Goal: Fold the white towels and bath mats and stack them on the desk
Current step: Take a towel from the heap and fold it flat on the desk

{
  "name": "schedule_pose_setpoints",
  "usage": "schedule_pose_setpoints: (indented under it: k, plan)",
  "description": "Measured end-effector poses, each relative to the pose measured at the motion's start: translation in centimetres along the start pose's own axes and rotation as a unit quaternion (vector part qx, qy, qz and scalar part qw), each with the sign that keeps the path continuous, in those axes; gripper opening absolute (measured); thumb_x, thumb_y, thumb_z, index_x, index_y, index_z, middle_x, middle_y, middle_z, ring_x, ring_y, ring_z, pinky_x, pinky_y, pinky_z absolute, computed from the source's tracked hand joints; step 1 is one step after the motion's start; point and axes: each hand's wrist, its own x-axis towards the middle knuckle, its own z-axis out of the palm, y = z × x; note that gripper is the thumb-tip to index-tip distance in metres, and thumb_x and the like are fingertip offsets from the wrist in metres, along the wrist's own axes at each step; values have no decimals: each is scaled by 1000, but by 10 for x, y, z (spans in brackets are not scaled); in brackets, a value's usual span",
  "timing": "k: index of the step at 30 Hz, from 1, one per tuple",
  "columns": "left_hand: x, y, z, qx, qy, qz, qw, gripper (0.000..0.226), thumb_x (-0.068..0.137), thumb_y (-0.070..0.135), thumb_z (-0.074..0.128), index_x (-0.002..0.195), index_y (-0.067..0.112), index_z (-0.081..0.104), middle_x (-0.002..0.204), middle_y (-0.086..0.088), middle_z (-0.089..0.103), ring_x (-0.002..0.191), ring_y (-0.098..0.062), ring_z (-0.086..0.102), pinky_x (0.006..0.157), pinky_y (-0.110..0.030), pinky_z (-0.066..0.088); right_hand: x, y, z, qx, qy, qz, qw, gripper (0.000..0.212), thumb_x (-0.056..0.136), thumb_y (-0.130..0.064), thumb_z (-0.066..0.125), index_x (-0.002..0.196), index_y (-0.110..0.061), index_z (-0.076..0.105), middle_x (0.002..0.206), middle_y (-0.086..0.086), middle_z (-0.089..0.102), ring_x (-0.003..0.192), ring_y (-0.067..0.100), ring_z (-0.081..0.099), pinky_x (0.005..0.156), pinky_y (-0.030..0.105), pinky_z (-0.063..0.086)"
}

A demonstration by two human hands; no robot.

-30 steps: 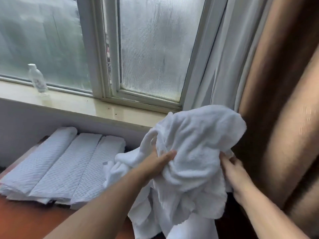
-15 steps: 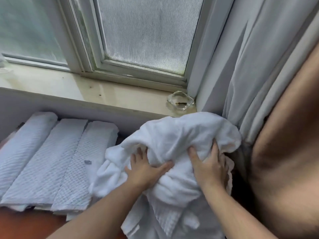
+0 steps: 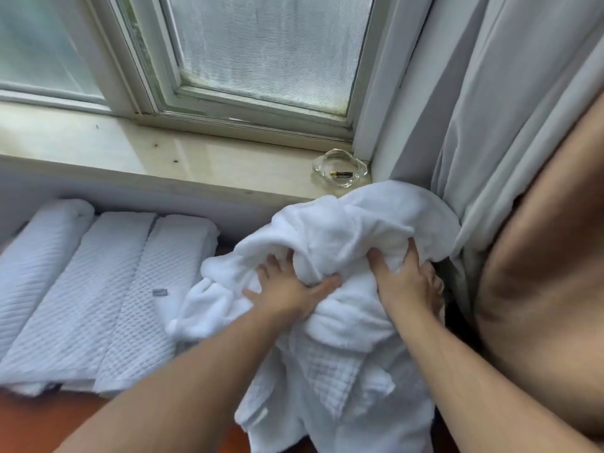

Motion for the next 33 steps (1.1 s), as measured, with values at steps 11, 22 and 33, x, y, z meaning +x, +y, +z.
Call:
schedule_pose_setpoints:
  k: [11, 22, 33]
  plan:
    - [-50, -130, -40, -106, -5, -42, 993, 108, 67, 95, 45, 157, 47, 8, 166, -3, 20, 151, -31, 20, 119, -55, 23, -113, 1, 17, -101, 78, -226, 966, 77, 81, -75, 40, 149, -37, 43, 166, 19, 6, 150, 48, 9, 116, 66, 18]
    - [-15, -100, -8, -186, -73, -22, 980, 123, 56, 90, 68, 152, 55, 0, 163, 1, 22, 148, -28, 29, 117, -55, 32, -63, 17, 31, -119, 140, -234, 955, 73, 84, -69, 56, 142, -25, 48, 162, 22, 20, 145, 48, 24, 111, 65, 30]
    - [12, -91, 11, -122, 1, -51, 991, 113, 67, 75, 70, 152, 50, 0, 157, -11, 21, 141, -40, 30, 106, -50, 37, -45, 15, 67, -167, 195, -232, 938, 57, 89, -64, 48, 129, -25, 44, 159, 27, 26, 141, 51, 30, 108, 63, 31]
